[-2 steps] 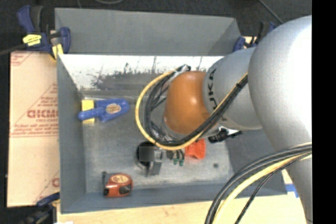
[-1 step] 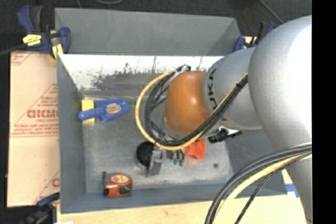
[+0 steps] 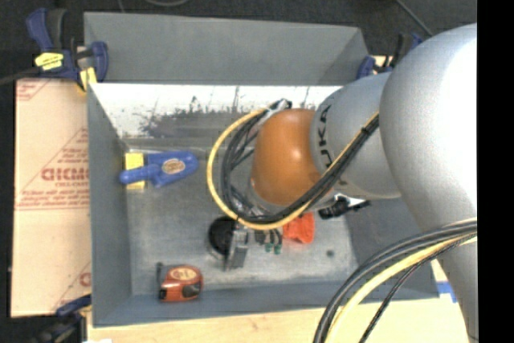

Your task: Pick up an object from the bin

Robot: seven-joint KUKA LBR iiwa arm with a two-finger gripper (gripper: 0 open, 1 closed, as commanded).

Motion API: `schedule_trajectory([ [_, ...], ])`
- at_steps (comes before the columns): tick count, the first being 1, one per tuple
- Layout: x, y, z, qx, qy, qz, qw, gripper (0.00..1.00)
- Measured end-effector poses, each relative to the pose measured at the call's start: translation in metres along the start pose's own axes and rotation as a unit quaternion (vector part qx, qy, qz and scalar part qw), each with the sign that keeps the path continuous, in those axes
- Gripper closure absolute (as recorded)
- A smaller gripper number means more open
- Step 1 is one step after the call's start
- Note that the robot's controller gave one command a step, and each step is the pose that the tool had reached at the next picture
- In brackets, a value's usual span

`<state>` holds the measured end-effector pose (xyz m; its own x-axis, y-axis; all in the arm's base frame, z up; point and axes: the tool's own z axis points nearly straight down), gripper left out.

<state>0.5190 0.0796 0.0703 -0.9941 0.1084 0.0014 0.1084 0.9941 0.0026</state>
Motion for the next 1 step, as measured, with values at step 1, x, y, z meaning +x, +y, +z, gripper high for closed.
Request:
schedule_trajectory([
  [1,0.0025,-0.0005,-0.0099,0.001,0.0036,0.0,1.0,1.0],
])
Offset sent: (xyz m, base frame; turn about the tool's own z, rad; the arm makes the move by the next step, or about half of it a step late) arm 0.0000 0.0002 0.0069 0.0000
